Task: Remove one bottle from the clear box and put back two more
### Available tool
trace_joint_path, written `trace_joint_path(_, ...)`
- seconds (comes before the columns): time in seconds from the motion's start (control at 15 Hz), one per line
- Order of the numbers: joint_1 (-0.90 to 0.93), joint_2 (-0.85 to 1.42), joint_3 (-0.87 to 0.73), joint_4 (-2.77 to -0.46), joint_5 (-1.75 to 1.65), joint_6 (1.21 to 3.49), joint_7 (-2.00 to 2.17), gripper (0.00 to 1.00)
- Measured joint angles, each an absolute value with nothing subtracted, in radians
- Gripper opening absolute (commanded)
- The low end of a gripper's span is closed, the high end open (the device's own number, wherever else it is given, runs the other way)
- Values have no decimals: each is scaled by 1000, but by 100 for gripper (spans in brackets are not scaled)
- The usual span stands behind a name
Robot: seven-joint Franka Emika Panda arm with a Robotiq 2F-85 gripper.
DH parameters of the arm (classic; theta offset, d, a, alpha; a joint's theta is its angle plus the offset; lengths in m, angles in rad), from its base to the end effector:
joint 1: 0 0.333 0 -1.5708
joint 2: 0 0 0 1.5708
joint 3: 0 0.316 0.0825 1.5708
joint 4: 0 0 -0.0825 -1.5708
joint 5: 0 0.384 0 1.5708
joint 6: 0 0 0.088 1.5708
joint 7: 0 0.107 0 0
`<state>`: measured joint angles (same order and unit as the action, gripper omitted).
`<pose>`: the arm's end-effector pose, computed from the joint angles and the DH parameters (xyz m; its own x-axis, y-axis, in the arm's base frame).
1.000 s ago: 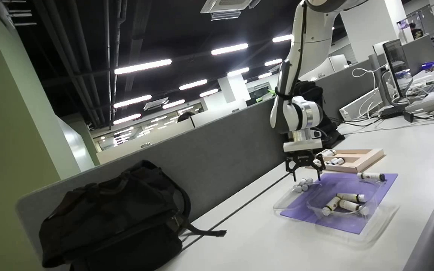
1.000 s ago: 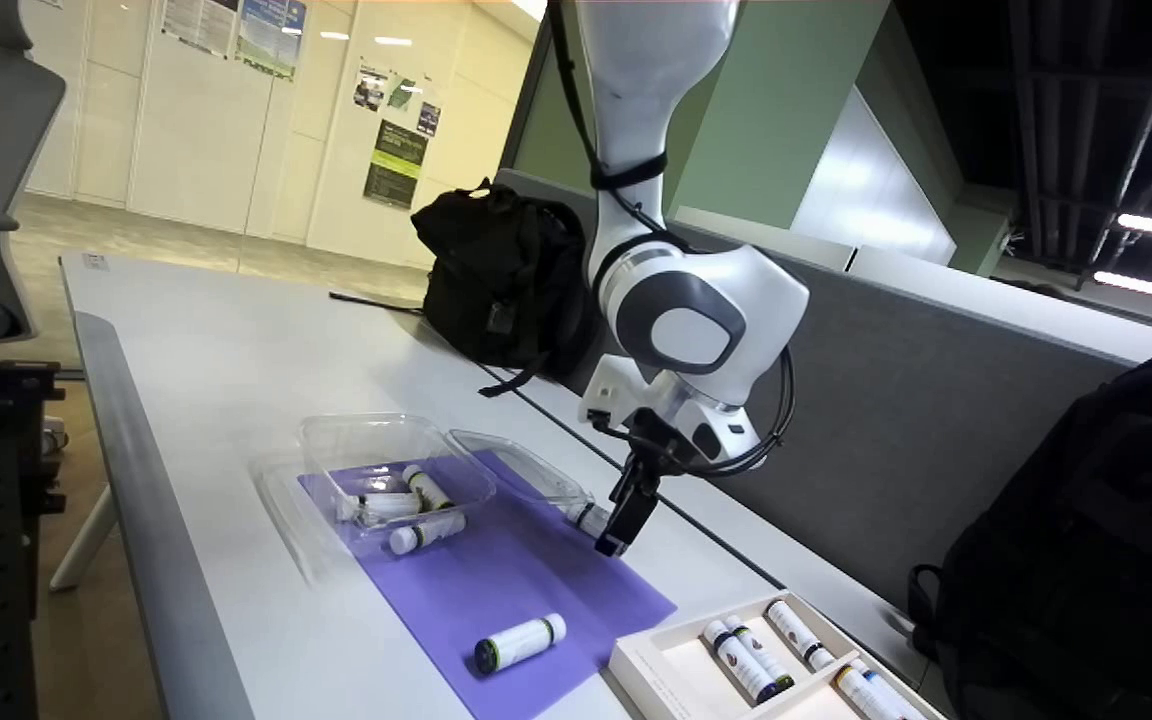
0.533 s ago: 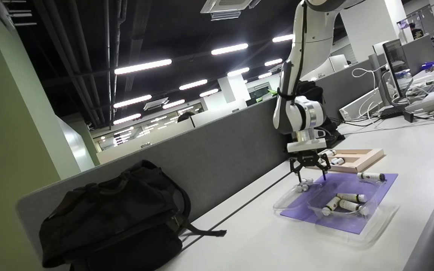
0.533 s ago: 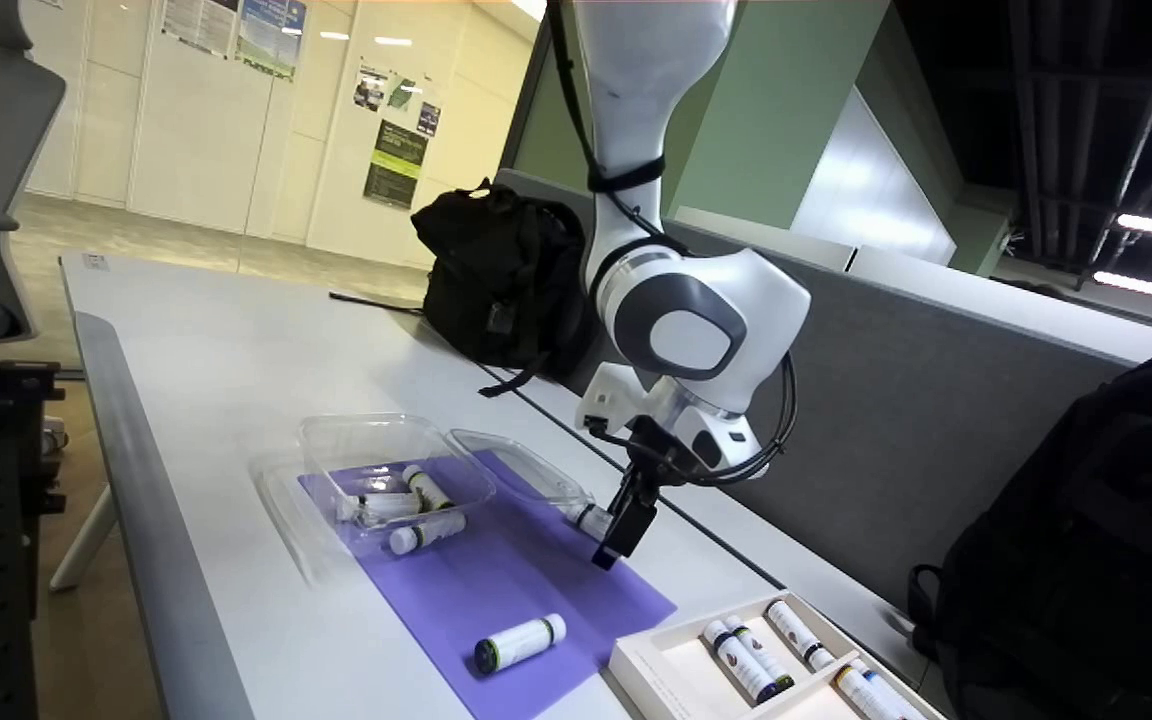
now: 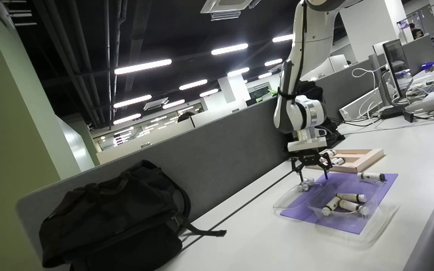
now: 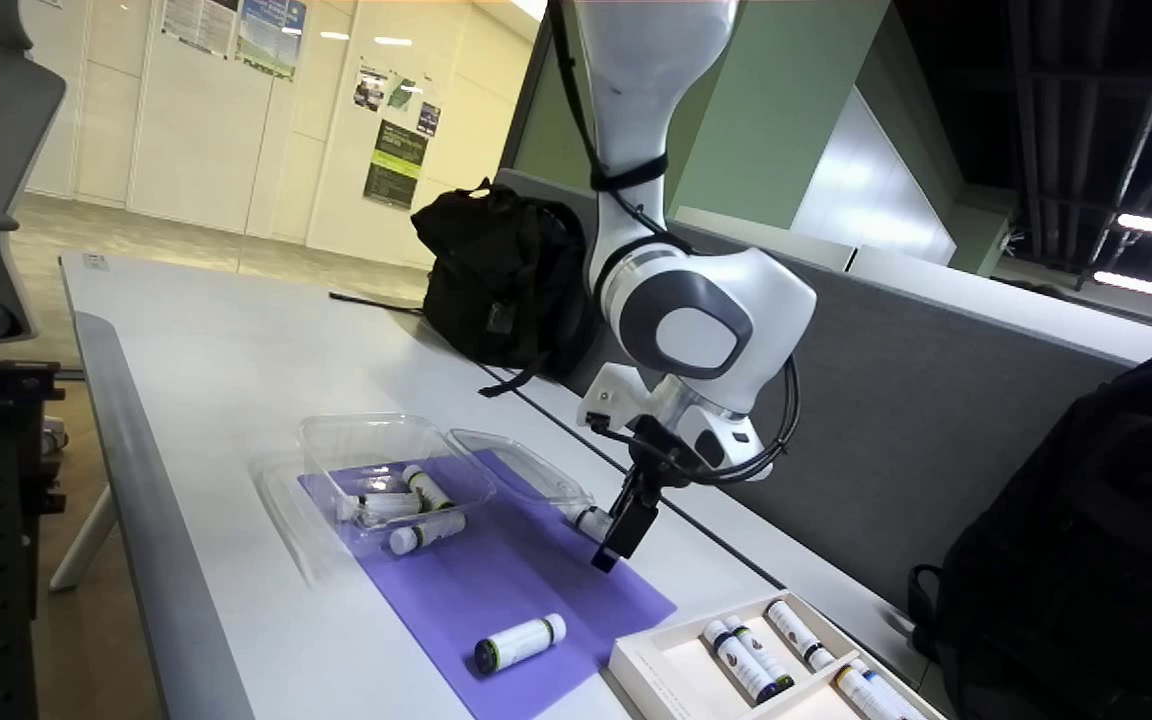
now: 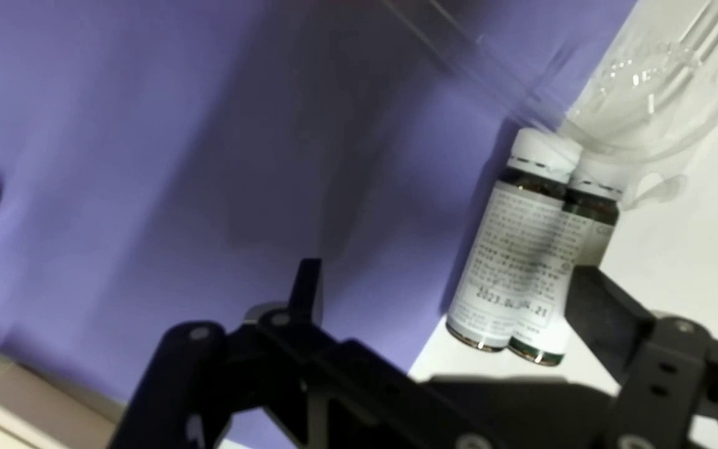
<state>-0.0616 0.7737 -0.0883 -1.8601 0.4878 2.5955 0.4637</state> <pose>0.6131 -0.1009 0.0968 0.5331 -0.8358 -0.1315 -0.8451 -0.5188 -0.1286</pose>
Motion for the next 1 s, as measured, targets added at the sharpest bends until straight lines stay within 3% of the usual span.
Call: trace_joint_path(1.0,-55,736,-106,-1916,470,2543,478,100)
